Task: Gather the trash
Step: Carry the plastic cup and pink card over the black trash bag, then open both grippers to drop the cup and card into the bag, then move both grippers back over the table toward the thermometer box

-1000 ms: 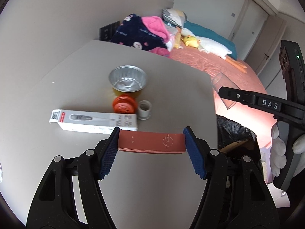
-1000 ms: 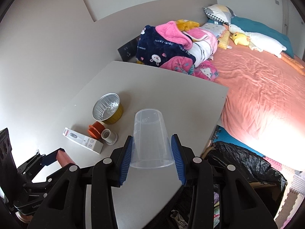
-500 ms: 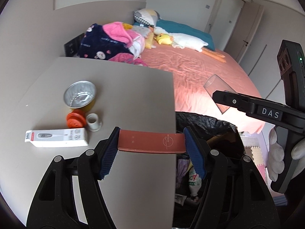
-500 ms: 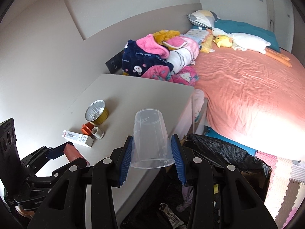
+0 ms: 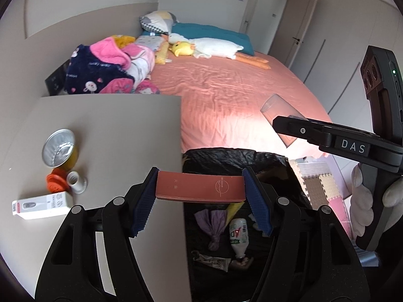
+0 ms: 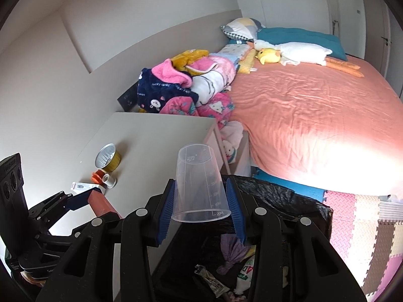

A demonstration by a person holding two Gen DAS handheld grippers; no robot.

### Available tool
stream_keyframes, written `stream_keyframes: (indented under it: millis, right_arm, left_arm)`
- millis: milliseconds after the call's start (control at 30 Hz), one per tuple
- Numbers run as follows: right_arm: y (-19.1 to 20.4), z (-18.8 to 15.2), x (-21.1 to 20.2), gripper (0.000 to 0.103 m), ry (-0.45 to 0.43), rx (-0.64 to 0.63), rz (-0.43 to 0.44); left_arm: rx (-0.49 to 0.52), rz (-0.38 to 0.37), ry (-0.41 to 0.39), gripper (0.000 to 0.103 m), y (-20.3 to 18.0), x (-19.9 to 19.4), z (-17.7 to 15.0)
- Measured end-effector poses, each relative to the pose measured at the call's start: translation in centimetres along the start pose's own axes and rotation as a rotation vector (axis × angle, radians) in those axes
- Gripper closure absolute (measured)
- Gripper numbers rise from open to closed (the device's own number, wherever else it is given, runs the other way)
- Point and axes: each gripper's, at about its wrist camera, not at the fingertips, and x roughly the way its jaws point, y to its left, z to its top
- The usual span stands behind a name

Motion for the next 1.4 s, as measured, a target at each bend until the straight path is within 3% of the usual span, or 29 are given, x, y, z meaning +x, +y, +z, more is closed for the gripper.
stream_keyframes:
  millis: [300, 333, 367, 400, 467, 500, 867, 1400]
  right_arm:
    - [-2.7, 0.0, -2.1, 0.060, -0.038, 0.047, -0.034]
    - [-3.0, 0.0, -2.4, 0.060, -0.046, 0.055, -0.034]
    - [-3.3, 0.0, -2.8, 0.059, -0.055, 0.067, -0.033]
    - [-3.5, 0.0, -3.2, 0.047, -0.065, 0.078, -0.040]
    - [-4.1, 0.0, -4.0, 0.023, -0.105, 0.108, -0.091]
    - [-4.3, -0.1, -4.5, 0.022, -0.134, 0.119, -0.116]
    - [-5.0, -0.2, -4.6, 0.022, -0.132, 0.123, -0.122]
    - [-2.0, 0.4, -2.4, 0.022, -0.098, 0.074, -0.065]
  left_arm:
    - [0.073, -0.076, 0.010, 0.038, -2.8, 1.0, 1.1]
    - [0.078, -0.110, 0.018, 0.036, -3.0, 1.0, 1.1]
    - [0.080, -0.155, 0.043, 0.019, -3.3, 1.2, 1.0]
    - [0.075, -0.176, 0.063, 0.009, -3.4, 1.4, 0.9]
    - [0.068, -0.219, 0.092, 0.006, -3.7, 1.8, 0.7]
    - [0.067, -0.223, 0.097, 0.006, -3.7, 2.0, 0.6]
    - [0.056, -0.180, 0.101, 0.006, -3.4, 2.4, 0.4]
    - [0.014, -0.119, 0.097, 0.006, -0.9, 1.4, -0.5]
